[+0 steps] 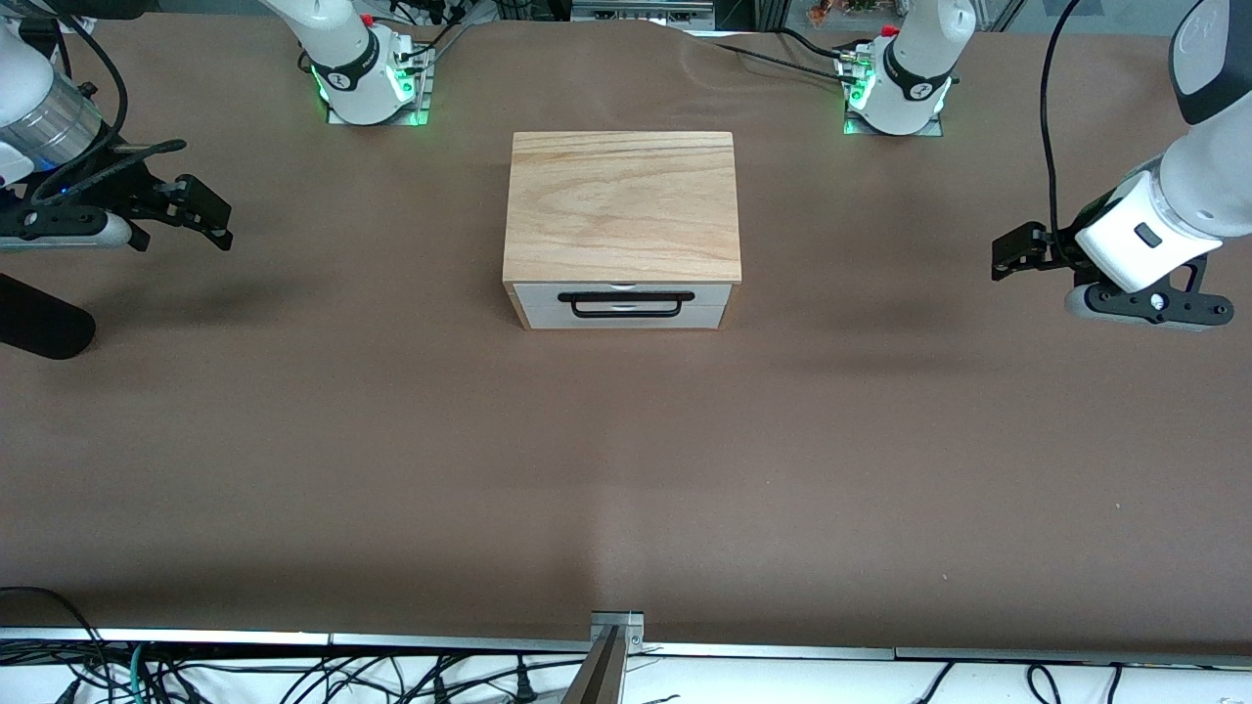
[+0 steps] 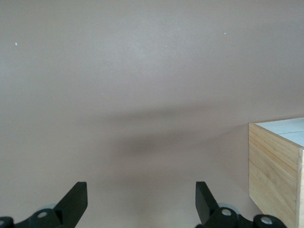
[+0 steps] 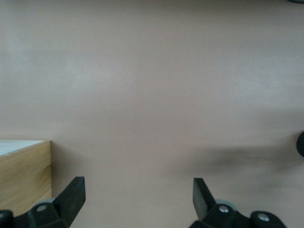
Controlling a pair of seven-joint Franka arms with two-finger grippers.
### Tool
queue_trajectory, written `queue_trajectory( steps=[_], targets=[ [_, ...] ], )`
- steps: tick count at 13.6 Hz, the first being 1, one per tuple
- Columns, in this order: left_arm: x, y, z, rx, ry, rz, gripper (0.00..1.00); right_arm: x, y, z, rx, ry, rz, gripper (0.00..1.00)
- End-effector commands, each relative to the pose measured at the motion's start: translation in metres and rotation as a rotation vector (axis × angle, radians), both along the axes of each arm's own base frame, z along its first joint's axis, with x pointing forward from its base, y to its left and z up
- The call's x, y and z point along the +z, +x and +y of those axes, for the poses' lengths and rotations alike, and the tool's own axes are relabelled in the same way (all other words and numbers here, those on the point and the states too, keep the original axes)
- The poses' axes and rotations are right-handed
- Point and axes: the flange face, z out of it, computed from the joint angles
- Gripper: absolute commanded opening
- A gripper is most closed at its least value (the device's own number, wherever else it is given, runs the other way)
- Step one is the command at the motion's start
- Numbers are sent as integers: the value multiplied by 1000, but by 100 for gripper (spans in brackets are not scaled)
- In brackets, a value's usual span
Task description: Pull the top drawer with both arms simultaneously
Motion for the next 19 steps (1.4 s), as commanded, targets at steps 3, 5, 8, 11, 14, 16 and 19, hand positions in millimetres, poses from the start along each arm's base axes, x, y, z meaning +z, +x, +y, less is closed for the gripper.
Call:
queue_trajectory(
  steps=[3,5,8,11,14,16,19],
  targets=[
    [4,-1,2,-8,5,-14,100,5,4,-1,9,-2,0,100],
    [4,0,2,-8,5,-16,100,5,4,-2,12,-2,0,100],
    [8,0,1,-10,5,-24,100,4,5,-3,-3,0,0,100],
    [7,1,1,-10,4,-24,100,1,4,2,16,-1,8,100],
    [7,1,1,-10,4,-24,100,-9,9,10,23,-5,26,100],
    [7,1,1,-10,3,-24,100,-13,11,15,32,-6,32,100],
    [7,2,1,-10,3,-24,100,-11,10,13,38,-5,30,100]
  ],
)
